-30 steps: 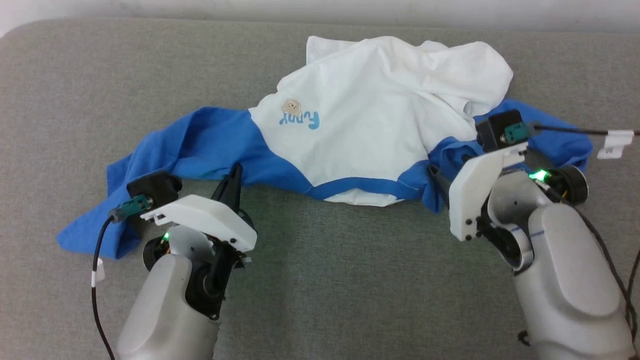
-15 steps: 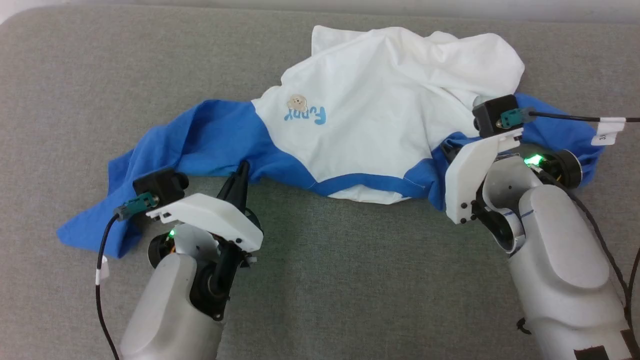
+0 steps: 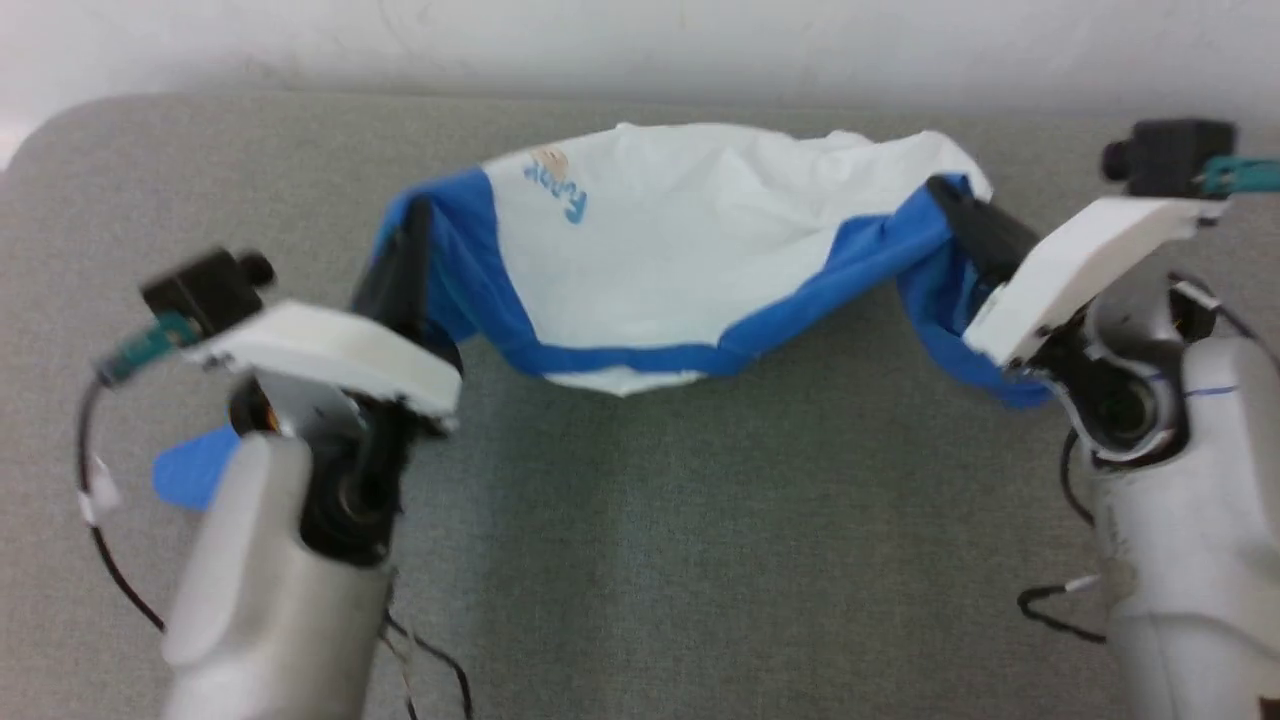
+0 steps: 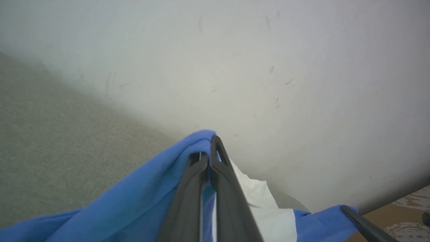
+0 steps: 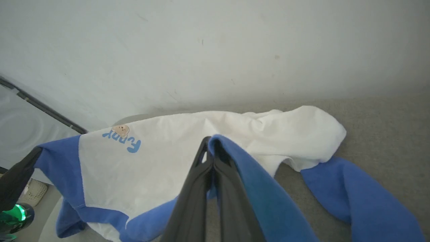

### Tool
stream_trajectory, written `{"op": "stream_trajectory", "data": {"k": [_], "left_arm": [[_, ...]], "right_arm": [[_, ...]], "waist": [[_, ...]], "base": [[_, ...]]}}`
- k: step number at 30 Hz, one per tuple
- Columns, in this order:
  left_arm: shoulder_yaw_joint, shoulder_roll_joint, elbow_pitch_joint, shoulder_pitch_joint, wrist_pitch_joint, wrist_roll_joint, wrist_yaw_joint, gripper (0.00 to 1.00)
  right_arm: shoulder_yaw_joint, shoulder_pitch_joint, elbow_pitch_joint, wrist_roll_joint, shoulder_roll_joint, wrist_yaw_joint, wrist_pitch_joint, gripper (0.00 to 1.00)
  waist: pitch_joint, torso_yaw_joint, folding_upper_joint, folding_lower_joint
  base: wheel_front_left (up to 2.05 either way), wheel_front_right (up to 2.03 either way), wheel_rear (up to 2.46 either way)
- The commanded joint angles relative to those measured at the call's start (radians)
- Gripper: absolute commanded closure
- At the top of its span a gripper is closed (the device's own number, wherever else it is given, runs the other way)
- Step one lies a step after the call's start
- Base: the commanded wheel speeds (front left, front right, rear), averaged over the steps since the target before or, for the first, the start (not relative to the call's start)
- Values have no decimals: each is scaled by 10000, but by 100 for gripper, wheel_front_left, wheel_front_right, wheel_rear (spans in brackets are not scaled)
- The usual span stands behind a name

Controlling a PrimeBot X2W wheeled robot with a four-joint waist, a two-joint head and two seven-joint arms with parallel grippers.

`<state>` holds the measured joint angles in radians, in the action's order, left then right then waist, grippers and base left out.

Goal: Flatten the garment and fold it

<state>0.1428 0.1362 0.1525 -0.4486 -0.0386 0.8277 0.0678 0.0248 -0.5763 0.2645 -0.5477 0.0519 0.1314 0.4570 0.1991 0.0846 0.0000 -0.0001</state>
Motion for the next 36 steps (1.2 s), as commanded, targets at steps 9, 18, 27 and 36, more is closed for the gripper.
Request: {"op": "stream_trajectory", "data": {"k": [9,18,27,36], "left_arm": [[-309,894,-525,-2637,-627,-226,36,100],[-302,1384,22,-4749,-1199,-417,102,100],[-193,1698,1254,-5925,-2017,-442,336,100],[204,2186,2774,-7522,-2707,-1001,615,100]], "right_arm": [[1680,-1368,-1242,-1233,-16,-7,1563,100],[2861,-3091,-1495,-1790,-16,-7,2145,100],[3433,-4617,-419,-1462,-16,-7,2199,100],[3530,-6728,1583,-187,-16,-7,1656,100]], "waist": [[-1522,-132,0,1],[-2147,-310,0,1],[-1715,-400,0,1],[-15,-586,0,1]], "base": [[0,0,0],[0,0,0],[0,0,0],[0,0,0]]}}
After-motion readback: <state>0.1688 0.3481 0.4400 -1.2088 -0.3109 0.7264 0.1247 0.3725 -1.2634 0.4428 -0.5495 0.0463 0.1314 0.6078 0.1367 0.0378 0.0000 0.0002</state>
